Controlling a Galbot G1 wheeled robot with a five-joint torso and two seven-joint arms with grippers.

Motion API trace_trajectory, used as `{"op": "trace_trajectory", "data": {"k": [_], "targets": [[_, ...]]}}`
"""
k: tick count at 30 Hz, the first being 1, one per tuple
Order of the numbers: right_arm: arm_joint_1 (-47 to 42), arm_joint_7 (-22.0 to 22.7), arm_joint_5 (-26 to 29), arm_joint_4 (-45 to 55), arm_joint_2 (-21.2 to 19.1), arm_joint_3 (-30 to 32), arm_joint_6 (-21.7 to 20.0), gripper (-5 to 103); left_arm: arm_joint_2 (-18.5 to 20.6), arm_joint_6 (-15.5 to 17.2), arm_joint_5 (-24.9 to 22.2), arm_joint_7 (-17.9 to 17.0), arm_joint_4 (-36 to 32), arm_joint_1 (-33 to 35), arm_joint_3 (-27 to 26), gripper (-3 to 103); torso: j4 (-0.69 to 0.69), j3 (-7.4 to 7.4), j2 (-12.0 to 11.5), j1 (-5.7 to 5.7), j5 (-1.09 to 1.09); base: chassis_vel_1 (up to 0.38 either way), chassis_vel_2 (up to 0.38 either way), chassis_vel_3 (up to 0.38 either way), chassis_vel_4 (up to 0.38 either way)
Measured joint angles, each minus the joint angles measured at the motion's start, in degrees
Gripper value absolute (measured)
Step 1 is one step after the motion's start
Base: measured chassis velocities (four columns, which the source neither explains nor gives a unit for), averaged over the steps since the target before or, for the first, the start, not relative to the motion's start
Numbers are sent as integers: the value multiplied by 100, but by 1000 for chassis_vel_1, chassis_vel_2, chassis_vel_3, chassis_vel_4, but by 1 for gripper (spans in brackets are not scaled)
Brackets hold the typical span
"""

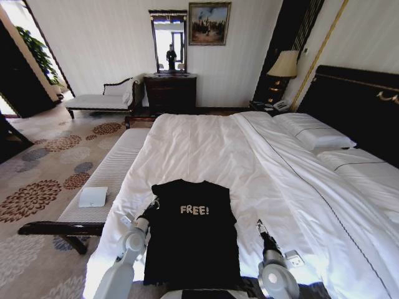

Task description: Fold the clothes on the bed.

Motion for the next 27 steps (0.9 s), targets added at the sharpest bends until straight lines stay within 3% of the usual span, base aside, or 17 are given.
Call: {"op": "trace_trajectory", "data": {"k": [8, 9, 11, 14, 16, 20, 27], "targets": [[19, 18, 12, -31, -3, 1, 0, 100, -138, -1, 171, -31, 384, -110, 239, -2, 0, 0, 0, 0, -1, 0, 0, 0, 0], [18, 18, 11, -37, -2, 0, 0, 100, -158, 1, 179, -50, 407, -116, 254, 3, 0, 0, 0, 0, -1, 0, 0, 0, 0], [18, 19, 11, -41, -1, 0, 0, 100, -168, 5, 179, -61, 410, -116, 260, 3, 0, 0, 0, 0, -1, 0, 0, 0, 0], [17, 20, 8, -53, 11, 0, 0, 100, -201, 85, -36, -112, 282, -81, 264, 19, 0, 0, 0, 0, -1, 0, 0, 0, 0], [16, 20, 7, -55, 13, -1, 0, 100, -205, 103, -128, -113, 219, -65, 263, 19, 0, 0, 0, 0, -1, 0, 0, 0, 0], [27, 24, -11, -66, 30, -10, 0, 100, -217, 255, -686, -69, -292, 120, 247, 40, 0, 0, 0, 0, 0, 0, 0, 0, 0], [37, 35, -25, -71, 38, -21, -9, 100, -191, 298, -737, -112, -279, 209, 101, 62, 0, 0, 0, 0, -2, 0, 0, 0, 0]]}}
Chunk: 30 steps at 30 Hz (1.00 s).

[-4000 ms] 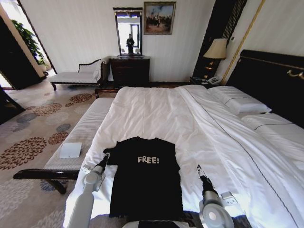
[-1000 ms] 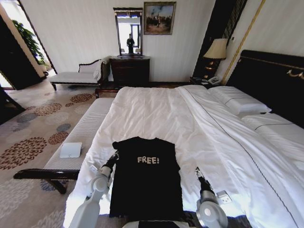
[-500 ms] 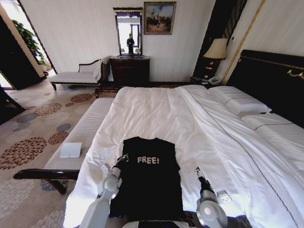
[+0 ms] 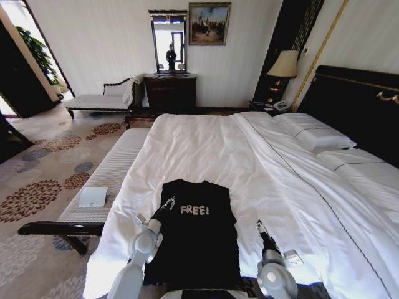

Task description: Fold the clothes on the bed.

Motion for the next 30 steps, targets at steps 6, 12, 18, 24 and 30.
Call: {"op": "trace_trajectory", "data": {"k": [6, 12, 18, 24, 30], "targets": [[-9, 2, -1, -1, -9, 4, -2, 100, 129, 82, 11, -57, 56, 173, -220, 90, 0, 0, 0, 0, 0, 0, 0, 0, 0], [-1, 3, 0, -1, -9, 3, -2, 100, 138, 109, 57, -2, -196, 648, -238, 100, 0, 0, 0, 0, 1, 0, 0, 0, 0], [0, 3, 10, -11, -30, 2, -2, 100, 1, 80, -100, -67, -209, 725, -254, 100, 0, 0, 0, 0, 0, 0, 0, 0, 0], [-14, 3, 23, 7, -44, 9, -1, 100, -72, 87, -198, -195, -173, 593, -229, 100, 0, 0, 0, 0, 1, 0, 0, 0, 0], [-38, 3, 30, 10, -69, 34, 6, 100, -138, 87, -254, -279, -59, 480, -215, 100, 0, 0, 0, 0, 0, 0, 0, 0, 0]]}}
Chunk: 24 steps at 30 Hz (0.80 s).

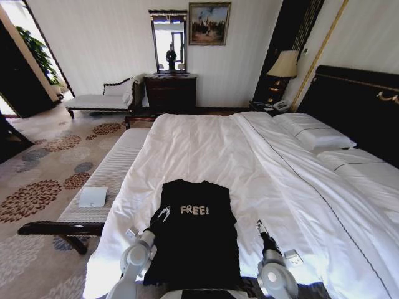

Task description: Fold the clothes on the bed.

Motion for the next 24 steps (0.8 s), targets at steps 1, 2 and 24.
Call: {"op": "trace_trajectory", "data": {"k": [1, 2, 24], "targets": [[-3, 0, 2, 0, -6, 8, 3, 100, -12, 0, -17, -28, 12, -31, 6, 101, 0, 0, 0, 0, 0, 0, 0, 0, 0], [-4, 0, 3, 0, -7, 11, 5, 100, -13, 0, -22, -36, 13, -44, 11, 97, 0, 0, 0, 0, 0, 0, 0, 0, 0], [-124, 13, -111, 53, 109, -3, 19, 100, 49, -44, 40, -9, 35, 32, 77, 21, 0, 0, 0, 0, 0, 0, 0, 0, 0]]}}
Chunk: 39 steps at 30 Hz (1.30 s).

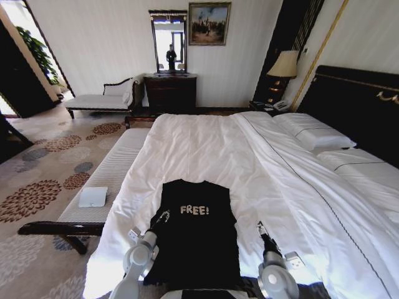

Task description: Fold the clothes on the bed.

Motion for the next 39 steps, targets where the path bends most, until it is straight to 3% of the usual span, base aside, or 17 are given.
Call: {"op": "trace_trajectory", "data": {"k": [3, 6, 22, 30, 33, 37, 39], "targets": [[-4, 1, -18, 20, 19, -3, 2, 100, 56, -10, 24, 2, -35, 67, 19, 4, 0, 0, 0, 0, 0, 0, 0, 0, 0], [5, 3, -25, 24, 26, -9, 2, 100, 101, -20, 44, 13, -84, 128, 19, 0, 0, 0, 0, 0, 0, 0, 0, 0, 0], [145, 5, -73, -1, 14, -141, -9, 100, 212, -8, 458, 99, -385, 625, 56, 0, 0, 0, 0, 0, 0, 0, 0, 0, 0], [526, 85, 180, -96, -460, -170, -39, 100, 29, 114, 642, -12, -451, 863, 26, -3, 0, 0, 0, 0, 1, 0, 0, 0, 0], [693, 109, 280, -146, -616, -185, -68, 100, -28, 131, 738, 5, -461, 906, -12, 1, -1, 0, 0, 0, 0, 0, 0, 0, 0], [1270, 128, 548, -412, -1058, -287, -157, 100, -210, 134, 1034, 175, -615, 1051, -184, 22, 0, 0, 0, 0, 1, 0, 0, 0, 0], [1399, 128, 613, -476, -1135, -321, -179, 100, -245, 122, 1107, 220, -657, 1078, -225, 22, 0, 0, 0, 0, 1, 0, 0, 0, 0]]}}
